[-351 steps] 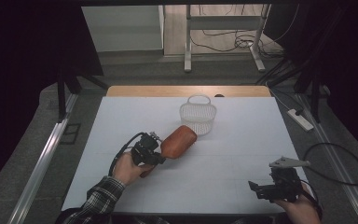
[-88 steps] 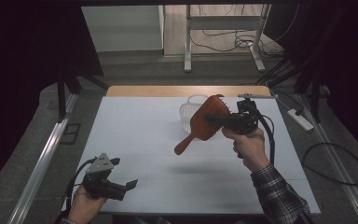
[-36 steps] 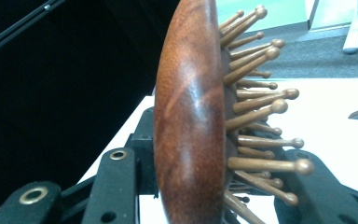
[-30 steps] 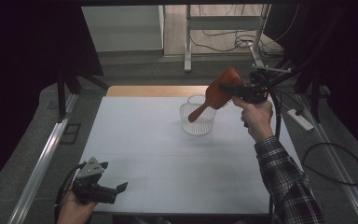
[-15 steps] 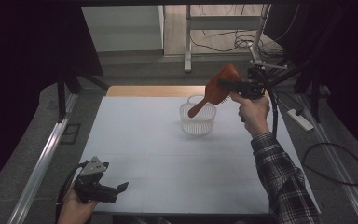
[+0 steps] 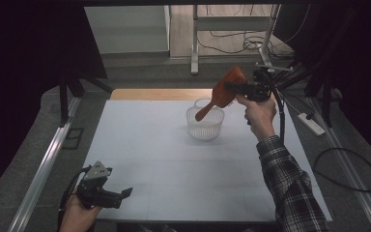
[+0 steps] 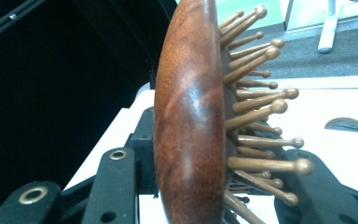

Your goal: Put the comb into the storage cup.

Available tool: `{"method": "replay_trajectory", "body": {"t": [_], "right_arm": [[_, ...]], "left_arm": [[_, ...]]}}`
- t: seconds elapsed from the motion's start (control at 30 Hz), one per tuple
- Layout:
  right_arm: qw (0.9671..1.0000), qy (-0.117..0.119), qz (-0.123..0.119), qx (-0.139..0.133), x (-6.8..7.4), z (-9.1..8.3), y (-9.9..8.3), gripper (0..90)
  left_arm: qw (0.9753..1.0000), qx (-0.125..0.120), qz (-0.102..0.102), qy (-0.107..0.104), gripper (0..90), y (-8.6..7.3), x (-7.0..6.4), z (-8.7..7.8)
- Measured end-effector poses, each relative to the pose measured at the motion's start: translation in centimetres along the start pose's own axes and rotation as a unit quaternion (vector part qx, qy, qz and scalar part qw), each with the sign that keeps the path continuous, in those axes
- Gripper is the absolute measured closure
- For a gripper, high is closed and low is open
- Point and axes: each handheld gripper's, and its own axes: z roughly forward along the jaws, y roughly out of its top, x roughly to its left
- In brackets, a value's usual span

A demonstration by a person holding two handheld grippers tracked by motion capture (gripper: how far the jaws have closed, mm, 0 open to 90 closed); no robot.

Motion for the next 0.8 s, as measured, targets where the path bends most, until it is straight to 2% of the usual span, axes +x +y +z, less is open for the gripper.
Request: {"method": "replay_trajectory", "body": {"t": [0.4, 0.8], "right_arm": [[0.9998, -0.007, -0.005, 0.016, -0.3, 1.9, -0.8, 56.0], [0.9994, -0.01, 0.001, 0.032, -1.0, 3.5, -2.2, 56.0]], "left_arm": [[1.0, 0.004, 0.0, -0.006, 0.4, 0.0, 0.1, 0.1], [1.0, 0.003, -0.003, -0.008, 0.6, 0.0, 0.2, 0.0]]}}
